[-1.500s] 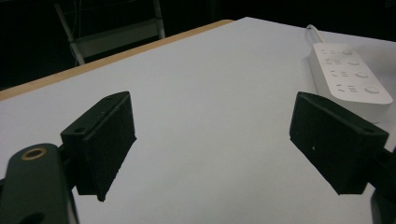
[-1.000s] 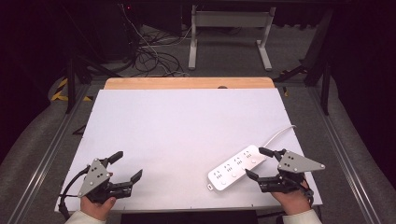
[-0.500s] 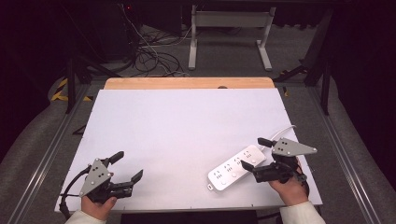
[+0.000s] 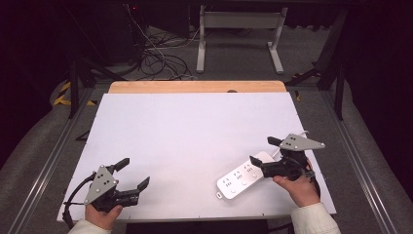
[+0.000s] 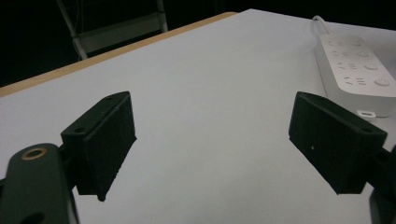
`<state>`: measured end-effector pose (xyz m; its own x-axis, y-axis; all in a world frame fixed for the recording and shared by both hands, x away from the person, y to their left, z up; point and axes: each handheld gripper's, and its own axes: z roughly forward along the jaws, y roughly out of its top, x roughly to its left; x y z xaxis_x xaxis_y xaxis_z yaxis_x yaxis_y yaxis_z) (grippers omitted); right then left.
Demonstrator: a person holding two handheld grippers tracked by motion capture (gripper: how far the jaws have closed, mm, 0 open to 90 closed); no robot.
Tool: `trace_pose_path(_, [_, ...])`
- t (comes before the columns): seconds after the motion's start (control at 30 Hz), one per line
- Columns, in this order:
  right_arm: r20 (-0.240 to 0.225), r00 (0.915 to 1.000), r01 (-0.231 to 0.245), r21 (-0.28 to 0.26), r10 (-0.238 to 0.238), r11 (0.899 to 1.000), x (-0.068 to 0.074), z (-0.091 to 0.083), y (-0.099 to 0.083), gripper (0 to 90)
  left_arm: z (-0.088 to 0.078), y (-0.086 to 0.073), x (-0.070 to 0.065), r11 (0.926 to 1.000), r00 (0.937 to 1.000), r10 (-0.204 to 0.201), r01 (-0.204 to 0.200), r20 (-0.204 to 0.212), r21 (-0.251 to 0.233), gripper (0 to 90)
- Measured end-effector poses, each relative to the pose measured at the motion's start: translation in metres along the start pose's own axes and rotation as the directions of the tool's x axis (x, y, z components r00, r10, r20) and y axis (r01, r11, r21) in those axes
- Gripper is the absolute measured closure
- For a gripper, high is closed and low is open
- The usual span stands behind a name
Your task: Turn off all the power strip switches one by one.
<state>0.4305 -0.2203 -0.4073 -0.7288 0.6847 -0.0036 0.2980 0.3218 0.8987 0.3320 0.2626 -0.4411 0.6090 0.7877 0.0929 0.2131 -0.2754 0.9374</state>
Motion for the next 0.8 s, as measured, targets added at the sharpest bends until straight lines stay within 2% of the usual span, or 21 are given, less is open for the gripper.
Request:
trace_pose_path(0.07, [0.005, 1.0000, -0.002, 0.005, 0.002, 1.000, -0.002, 0.001, 0.000, 14.2, 0.000, 0.000, 0.000, 1.0000, 1.0000, 0.000, 0.000, -0.002, 0.000, 15.4])
trace_pose_path(0.1, [0.021, 0.9997, -0.013, 0.010, 0.013, 1.000, -0.006, 0.003, 0.000, 19.0, 0.000, 0.000, 0.000, 1.0000, 1.0000, 0.003, -0.003, -0.003, 0.000, 15.5])
trace_pose_path(0.2, [0.018, 0.9996, -0.020, 0.013, 0.020, 1.000, -0.009, 0.004, 0.001, 21.1, -0.001, 0.000, 0.001, 1.0000, 1.0000, 0.002, -0.002, -0.005, -0.001, 15.5])
trace_pose_path(0.3, [0.052, 0.9984, -0.022, 0.008, 0.021, 1.000, -0.011, 0.002, 0.002, 27.2, 0.000, 0.000, 0.000, 1.0000, 1.0000, -0.001, 0.001, -0.004, 0.000, 15.5])
trace_pose_path(0.4, [0.051, 0.9985, -0.018, 0.015, 0.017, 1.000, -0.011, 0.002, 0.002, 32.3, 0.000, 0.000, 0.000, 1.0000, 1.0000, 0.005, -0.005, -0.005, -0.002, 15.4])
trace_pose_path(0.43, [0.046, 0.9988, -0.015, 0.034, 0.014, 0.999, -0.011, 0.002, 0.003, 39.9, 0.000, 0.000, 0.000, 1.0000, 1.0000, 0.006, -0.006, -0.005, -0.002, 15.5])
trace_pose_path(0.47, [0.046, 0.9988, -0.015, 0.034, 0.014, 0.999, -0.011, 0.002, 0.003, 39.9, 0.000, 0.000, 0.000, 1.0000, 1.0000, 0.006, -0.006, -0.005, -0.002, 15.5])
trace_pose_path(0.5, [0.051, 0.9987, -0.007, 0.038, 0.005, 0.999, -0.011, 0.001, 0.004, 43.8, 0.000, 0.000, 0.000, 1.0000, 1.0000, 0.006, -0.006, -0.006, -0.002, 15.5])
trace_pose_path(0.53, [0.050, 0.9987, 0.004, 0.084, -0.008, 0.996, -0.011, 0.001, 0.005, 54.2, 0.000, 0.000, 0.000, 1.0000, 1.0000, 0.006, -0.006, -0.006, -0.002, 15.5])
trace_pose_path(0.57, [0.050, 0.9987, 0.004, 0.084, -0.008, 0.996, -0.011, 0.001, 0.005, 54.2, 0.000, 0.000, 0.000, 1.0000, 1.0000, 0.007, -0.007, -0.006, -0.001, 15.5])
trace_pose_path(0.67, [0.056, 0.9976, 0.033, 0.103, -0.039, 0.994, -0.010, -0.002, 0.006, 70.3, 0.000, 0.000, 0.000, 1.0000, 1.0000, 0.000, 0.000, -0.005, 0.000, 15.5])
trace_pose_path(0.7, [0.070, 0.9960, 0.047, 0.106, -0.055, 0.993, -0.009, -0.003, 0.006, 74.4, 0.000, 0.000, 0.000, 1.0000, 1.0000, 0.005, -0.005, -0.004, 0.003, 15.5])
trace_pose_path(0.73, [0.106, 0.9914, 0.065, 0.116, -0.077, 0.991, -0.008, -0.003, 0.007, 78.2, 0.000, 0.000, 0.000, 1.0000, 1.0000, 0.006, -0.006, -0.005, 0.005, 15.5])
trace_pose_path(0.8, [0.188, 0.9759, 0.090, 0.120, -0.111, 0.989, -0.006, -0.003, 0.008, 80.1, 0.000, 0.000, 0.000, 1.0000, 1.0000, 0.004, -0.004, -0.003, 0.006, 15.6])
